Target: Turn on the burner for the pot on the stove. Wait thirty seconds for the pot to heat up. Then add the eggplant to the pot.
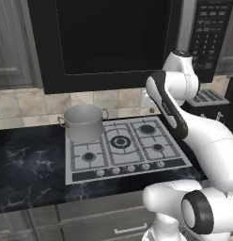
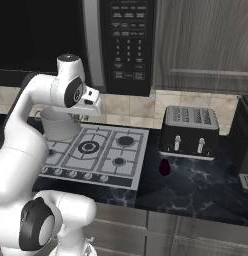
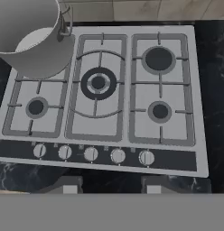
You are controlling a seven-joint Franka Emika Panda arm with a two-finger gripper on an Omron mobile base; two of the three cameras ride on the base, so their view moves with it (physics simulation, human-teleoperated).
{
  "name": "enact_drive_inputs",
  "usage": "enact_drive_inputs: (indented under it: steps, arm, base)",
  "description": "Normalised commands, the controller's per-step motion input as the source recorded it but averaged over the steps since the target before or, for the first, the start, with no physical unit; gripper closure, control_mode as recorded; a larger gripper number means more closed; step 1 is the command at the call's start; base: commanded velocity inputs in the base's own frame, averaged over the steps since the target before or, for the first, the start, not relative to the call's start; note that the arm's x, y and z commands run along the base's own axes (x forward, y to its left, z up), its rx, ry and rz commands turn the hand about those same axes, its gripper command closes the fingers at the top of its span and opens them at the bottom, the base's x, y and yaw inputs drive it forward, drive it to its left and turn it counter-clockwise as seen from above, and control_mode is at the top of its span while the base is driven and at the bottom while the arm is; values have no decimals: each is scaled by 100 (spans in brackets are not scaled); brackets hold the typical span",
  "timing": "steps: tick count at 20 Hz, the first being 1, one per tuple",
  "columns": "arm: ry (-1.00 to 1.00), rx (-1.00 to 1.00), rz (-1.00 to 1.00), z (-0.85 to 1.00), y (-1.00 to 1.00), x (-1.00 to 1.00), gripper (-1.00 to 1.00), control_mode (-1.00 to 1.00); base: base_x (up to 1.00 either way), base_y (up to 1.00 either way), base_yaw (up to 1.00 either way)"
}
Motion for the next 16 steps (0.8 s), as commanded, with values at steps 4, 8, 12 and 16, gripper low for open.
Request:
enact_drive_inputs:
  steps: [4, 8, 12, 16]
  arm:
    - [2, -2, 5, -3, 23, 0, -100, -100]
    - [13, 0, 6, -20, 22, 0, -100, -100]
    - [11, 0, 7, -17, 26, -4, -100, -100]
    - [0, 0, 6, -1, 26, -23, -100, -100]
  base:
    - [0, 0, 0]
    - [0, 0, 0]
    - [0, 0, 0]
    - [0, 0, 0]
